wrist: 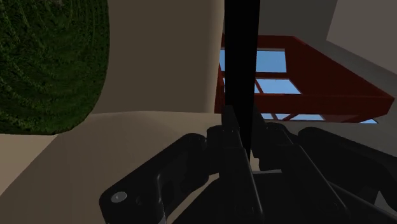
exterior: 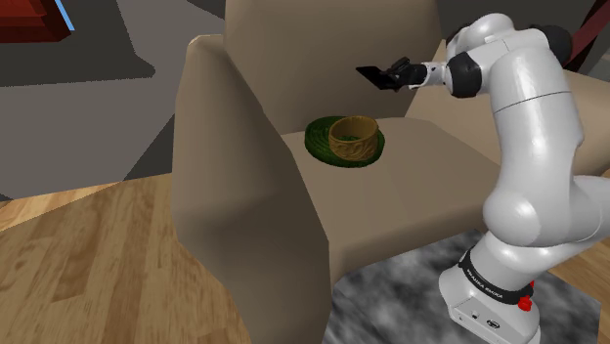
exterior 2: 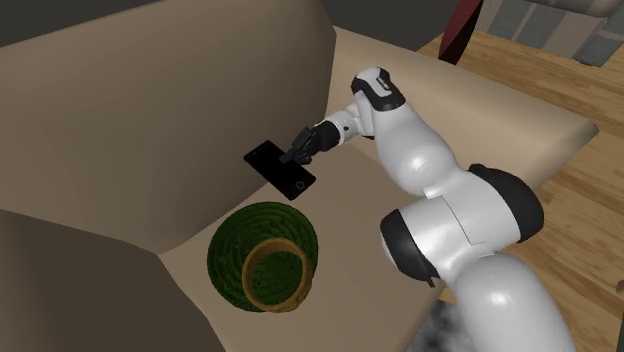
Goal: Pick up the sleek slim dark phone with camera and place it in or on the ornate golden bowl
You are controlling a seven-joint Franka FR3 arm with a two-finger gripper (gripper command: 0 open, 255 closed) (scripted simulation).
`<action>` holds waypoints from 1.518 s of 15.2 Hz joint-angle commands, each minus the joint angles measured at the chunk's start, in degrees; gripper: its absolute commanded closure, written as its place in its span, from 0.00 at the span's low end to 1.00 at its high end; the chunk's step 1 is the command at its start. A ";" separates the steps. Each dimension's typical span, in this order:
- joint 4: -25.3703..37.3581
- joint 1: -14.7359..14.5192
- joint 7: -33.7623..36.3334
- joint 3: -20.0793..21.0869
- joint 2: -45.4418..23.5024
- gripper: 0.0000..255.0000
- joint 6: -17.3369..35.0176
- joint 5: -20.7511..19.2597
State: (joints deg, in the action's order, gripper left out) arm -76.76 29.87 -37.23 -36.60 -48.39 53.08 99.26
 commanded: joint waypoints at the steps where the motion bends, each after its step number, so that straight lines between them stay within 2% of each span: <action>1: -8.28 -3.80 -3.81 -1.65 4.61 1.00 0.41 -2.98; 9: -33.35 -17.21 -13.04 -6.09 21.06 1.00 7.25 -11.81; 16: -51.74 -27.16 -16.95 -7.78 36.92 1.00 18.50 -17.03; 23: -51.57 -25.86 -21.46 -6.74 31.46 1.00 16.64 -15.88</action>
State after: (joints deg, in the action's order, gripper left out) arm -128.24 3.94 -58.14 -43.47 -16.41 69.83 83.25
